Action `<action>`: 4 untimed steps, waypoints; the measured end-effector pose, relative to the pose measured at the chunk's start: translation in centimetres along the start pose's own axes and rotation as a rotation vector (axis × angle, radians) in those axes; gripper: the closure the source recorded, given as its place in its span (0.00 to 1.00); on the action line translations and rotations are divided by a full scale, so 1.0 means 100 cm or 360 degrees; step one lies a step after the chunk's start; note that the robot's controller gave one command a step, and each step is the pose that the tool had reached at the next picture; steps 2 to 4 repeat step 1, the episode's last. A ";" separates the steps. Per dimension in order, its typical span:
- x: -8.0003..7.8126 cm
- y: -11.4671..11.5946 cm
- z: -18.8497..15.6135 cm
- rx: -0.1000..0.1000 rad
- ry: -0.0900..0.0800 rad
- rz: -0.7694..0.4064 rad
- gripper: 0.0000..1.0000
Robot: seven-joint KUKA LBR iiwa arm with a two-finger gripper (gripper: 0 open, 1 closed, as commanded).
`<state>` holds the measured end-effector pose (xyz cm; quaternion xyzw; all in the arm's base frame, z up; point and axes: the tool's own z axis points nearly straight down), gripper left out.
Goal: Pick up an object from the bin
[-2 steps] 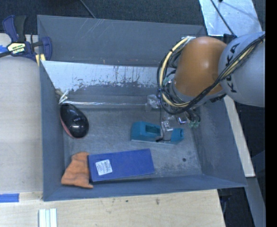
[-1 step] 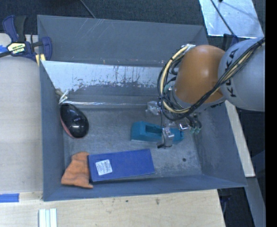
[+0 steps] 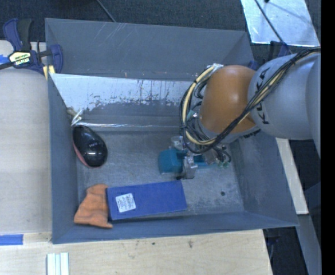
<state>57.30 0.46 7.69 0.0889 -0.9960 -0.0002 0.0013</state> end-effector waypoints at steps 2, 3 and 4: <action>0.000 0.000 0.000 0.0000 0.0000 0.0000 1.00; 0.000 0.000 0.000 0.0000 0.0000 0.0000 1.00; 0.000 0.000 0.000 0.0000 0.0000 0.0000 1.00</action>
Offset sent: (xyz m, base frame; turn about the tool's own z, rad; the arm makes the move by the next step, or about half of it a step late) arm -0.0119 0.0101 0.0786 0.1754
